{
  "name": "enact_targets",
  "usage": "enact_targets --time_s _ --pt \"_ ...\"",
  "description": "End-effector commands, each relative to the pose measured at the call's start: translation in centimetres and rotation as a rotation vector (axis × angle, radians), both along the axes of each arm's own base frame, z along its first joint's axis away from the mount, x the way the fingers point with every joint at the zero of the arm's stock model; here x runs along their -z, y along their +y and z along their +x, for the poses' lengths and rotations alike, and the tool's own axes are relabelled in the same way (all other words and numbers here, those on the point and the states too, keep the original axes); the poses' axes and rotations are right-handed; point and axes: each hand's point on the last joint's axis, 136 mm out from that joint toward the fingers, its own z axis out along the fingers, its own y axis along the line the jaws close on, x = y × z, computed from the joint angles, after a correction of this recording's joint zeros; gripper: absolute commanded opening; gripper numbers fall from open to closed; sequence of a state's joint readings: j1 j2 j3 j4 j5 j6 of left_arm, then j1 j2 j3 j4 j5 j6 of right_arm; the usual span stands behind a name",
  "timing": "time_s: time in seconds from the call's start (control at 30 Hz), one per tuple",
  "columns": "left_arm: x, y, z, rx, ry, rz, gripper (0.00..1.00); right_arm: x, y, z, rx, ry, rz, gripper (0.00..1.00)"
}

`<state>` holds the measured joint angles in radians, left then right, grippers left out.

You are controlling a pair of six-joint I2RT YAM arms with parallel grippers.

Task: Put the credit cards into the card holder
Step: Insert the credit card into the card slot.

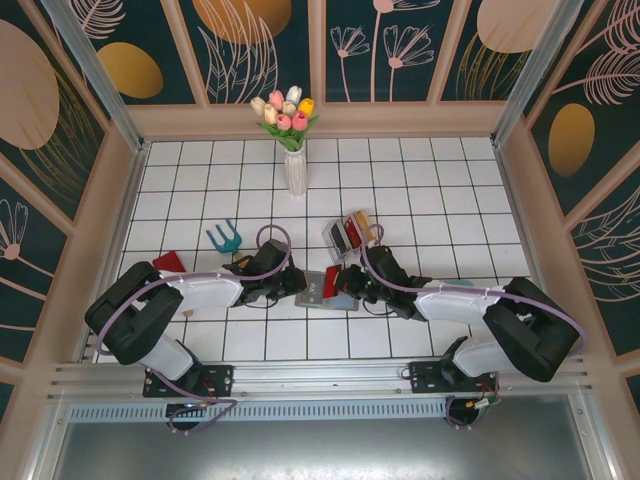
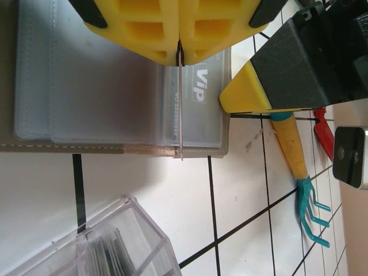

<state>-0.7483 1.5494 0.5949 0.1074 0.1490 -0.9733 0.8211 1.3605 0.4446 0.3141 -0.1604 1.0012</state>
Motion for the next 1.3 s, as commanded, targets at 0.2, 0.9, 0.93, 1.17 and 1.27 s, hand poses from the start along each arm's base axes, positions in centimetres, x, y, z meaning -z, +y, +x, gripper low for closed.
enact_targets --time_s 0.2,0.9,0.93,1.17,1.27 --pt "1.6 1.1 -1.7 0.004 0.066 0.053 0.23 0.6 1.4 -0.4 -0.031 0.02 0.029 0.01" --pt "1.6 1.3 -1.8 -0.004 0.068 0.055 0.23 2.3 -0.1 -1.8 0.024 0.071 -0.029 0.01" --pt "1.7 1.4 -1.8 -0.006 0.071 0.056 0.22 2.2 -0.3 -1.7 0.037 0.065 -0.03 0.01" --pt "1.8 1.4 -1.9 -0.005 0.072 0.059 0.22 2.0 -0.3 -1.9 0.036 0.059 -0.009 0.01" --pt "1.8 1.4 -1.9 -0.002 0.073 0.057 0.22 2.3 0.3 -2.1 0.002 0.07 -0.003 0.01"
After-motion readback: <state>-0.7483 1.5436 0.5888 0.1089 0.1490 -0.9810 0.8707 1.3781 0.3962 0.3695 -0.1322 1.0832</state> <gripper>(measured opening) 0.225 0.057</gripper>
